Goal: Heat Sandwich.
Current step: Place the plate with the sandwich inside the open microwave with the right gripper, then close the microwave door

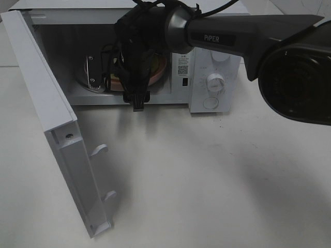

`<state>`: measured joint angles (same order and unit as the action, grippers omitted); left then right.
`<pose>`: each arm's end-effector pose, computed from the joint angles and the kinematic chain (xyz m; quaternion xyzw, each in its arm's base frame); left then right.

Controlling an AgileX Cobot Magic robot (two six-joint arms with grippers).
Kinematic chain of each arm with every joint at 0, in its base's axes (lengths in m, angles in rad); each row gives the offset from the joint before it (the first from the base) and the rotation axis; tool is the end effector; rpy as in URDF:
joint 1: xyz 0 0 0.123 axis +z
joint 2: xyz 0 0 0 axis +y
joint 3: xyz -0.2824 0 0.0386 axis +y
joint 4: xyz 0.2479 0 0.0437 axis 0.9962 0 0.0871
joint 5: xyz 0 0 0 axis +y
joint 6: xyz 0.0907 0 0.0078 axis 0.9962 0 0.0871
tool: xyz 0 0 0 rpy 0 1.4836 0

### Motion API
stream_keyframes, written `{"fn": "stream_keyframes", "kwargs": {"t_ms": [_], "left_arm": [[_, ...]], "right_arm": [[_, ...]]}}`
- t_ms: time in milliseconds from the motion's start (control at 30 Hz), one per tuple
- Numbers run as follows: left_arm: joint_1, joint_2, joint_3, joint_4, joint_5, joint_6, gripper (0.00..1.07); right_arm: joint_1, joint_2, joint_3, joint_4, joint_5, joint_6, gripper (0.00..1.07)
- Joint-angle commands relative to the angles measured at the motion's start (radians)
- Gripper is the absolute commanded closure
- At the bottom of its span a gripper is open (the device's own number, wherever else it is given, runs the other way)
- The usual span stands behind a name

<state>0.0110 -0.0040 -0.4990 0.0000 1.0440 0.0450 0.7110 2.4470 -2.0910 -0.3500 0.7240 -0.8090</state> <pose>-0.0047 -0.0001 0.2782 0.0144 0.8479 0.0148 0.5297 0.4226 0.3366 0.1559 -0.7171 0.6207 -0.1613 0.2731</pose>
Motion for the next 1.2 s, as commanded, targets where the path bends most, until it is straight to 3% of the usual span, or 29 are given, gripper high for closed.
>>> {"fn": "stream_keyframes", "kwargs": {"t_ms": [33, 667, 1200], "left_arm": [[0.002, -0.027, 0.005, -0.01, -0.016, -0.003, 0.03], [0.002, -0.027, 0.005, -0.01, -0.016, -0.003, 0.03], [0.002, -0.027, 0.005, -0.01, -0.016, -0.003, 0.03]], "right_arm": [[-0.002, -0.022, -0.004, -0.008, -0.013, 0.056, 0.29], [-0.002, -0.105, 0.122, -0.016, -0.101, 0.116, 0.3], [-0.002, -0.278, 0.416, -0.016, -0.249, 0.135, 0.31]]}}
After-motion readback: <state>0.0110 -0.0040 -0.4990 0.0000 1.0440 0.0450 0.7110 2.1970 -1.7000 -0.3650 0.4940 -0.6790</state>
